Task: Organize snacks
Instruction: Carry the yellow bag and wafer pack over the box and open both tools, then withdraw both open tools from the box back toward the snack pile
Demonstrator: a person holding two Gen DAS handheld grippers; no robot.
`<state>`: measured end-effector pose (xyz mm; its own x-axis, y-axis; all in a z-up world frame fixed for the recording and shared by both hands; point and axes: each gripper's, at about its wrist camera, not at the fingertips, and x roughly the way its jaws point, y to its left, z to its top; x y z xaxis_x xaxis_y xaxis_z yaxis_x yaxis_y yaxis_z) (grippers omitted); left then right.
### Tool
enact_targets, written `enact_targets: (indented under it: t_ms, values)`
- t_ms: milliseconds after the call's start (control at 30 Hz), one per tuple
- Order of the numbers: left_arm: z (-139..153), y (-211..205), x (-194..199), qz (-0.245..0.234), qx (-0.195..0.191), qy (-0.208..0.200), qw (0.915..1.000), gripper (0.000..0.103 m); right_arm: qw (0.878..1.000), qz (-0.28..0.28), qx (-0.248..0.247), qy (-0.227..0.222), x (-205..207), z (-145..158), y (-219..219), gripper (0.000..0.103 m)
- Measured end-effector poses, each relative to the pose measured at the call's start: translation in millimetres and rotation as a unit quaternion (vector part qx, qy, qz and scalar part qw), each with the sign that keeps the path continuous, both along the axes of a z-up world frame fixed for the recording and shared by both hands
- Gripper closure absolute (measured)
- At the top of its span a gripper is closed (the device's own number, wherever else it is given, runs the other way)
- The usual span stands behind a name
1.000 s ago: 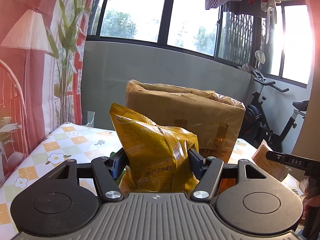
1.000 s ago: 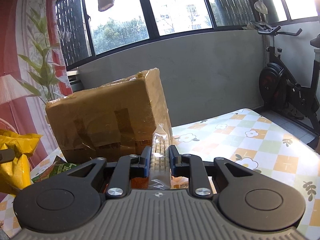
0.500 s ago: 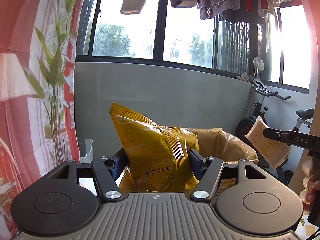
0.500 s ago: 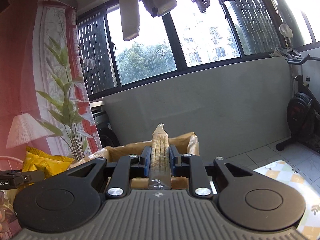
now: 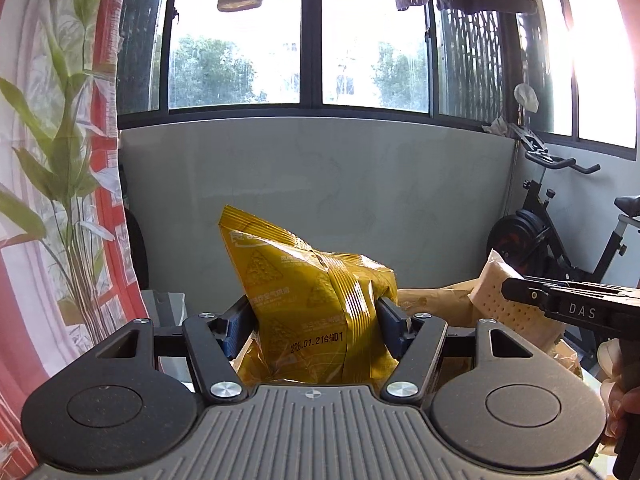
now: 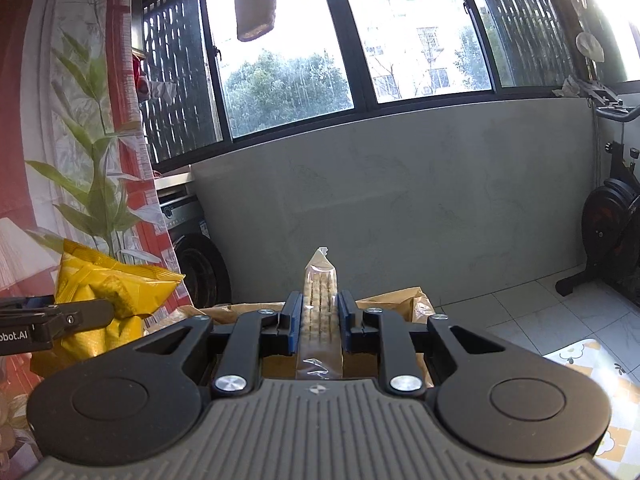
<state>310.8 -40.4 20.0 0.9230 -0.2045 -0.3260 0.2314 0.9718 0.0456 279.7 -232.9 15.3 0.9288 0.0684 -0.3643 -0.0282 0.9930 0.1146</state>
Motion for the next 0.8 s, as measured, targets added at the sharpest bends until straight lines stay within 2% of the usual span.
enact_targets:
  t_ms: [133,300,400,533,633,800]
  values:
    - [-10,-5,12,0.005,0.011,0.011,0.9999,0.035,1.0,-0.006,-0.013,0.022,8,-9,-4,0.082]
    - [-26,-1,25,0.011,0.02,0.044,0.9988,0.032,0.999,0.001,-0.014,0.042,7,-16,-9,0.08]
    - [-28,8,23,0.018,0.008,0.048,0.9986,0.03,0.999,0.011,-0.019,0.046,2,-15,-8,0.073]
    - [-21,16,14,0.02,-0.003,0.044,0.9988,0.026,0.999,0.019,-0.027,0.039,-5,-9,-5,0.058]
    - [-14,18,0,0.021,-0.001,0.036,0.9992,0.024,0.998,0.028,-0.035,0.032,-11,-2,-2,0.054]
    - [-1,25,-22,0.025,-0.015,0.036,0.9989,0.02,0.998,0.04,-0.036,0.025,-26,7,0,0.031]
